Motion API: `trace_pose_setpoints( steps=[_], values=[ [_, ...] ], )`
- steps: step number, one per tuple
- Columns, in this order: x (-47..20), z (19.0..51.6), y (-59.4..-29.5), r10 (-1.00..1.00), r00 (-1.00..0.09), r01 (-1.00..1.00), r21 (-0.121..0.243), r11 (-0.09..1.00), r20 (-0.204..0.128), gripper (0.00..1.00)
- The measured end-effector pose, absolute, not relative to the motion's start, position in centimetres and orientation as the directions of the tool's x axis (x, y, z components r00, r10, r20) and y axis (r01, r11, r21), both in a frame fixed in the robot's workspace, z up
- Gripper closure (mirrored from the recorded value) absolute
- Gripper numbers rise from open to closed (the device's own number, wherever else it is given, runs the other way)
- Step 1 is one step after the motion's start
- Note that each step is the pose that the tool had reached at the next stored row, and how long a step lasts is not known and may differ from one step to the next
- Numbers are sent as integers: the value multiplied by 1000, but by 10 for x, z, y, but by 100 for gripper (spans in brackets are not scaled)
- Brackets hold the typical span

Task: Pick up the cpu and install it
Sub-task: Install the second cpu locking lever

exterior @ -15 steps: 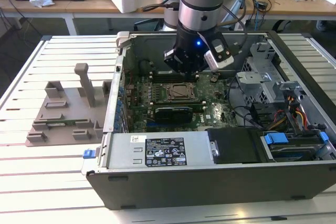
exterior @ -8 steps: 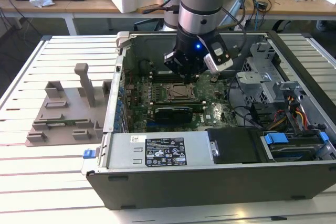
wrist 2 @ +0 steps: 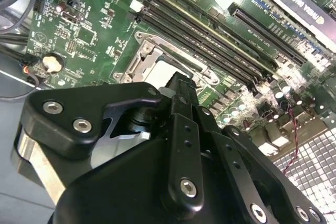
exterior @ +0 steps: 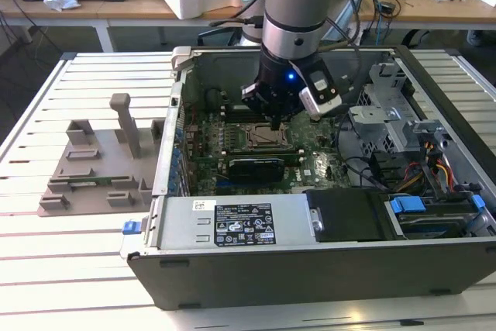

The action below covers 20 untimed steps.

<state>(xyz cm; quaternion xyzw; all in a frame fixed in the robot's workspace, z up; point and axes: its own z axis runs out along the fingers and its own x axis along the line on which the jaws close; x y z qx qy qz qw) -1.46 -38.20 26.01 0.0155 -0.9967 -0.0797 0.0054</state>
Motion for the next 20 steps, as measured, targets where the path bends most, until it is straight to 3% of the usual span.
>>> trace_pose_setpoints(
  steps=[20],
  values=[
    [-49,211,-389,-77,-997,-75,165,984,8,89]
  ],
)
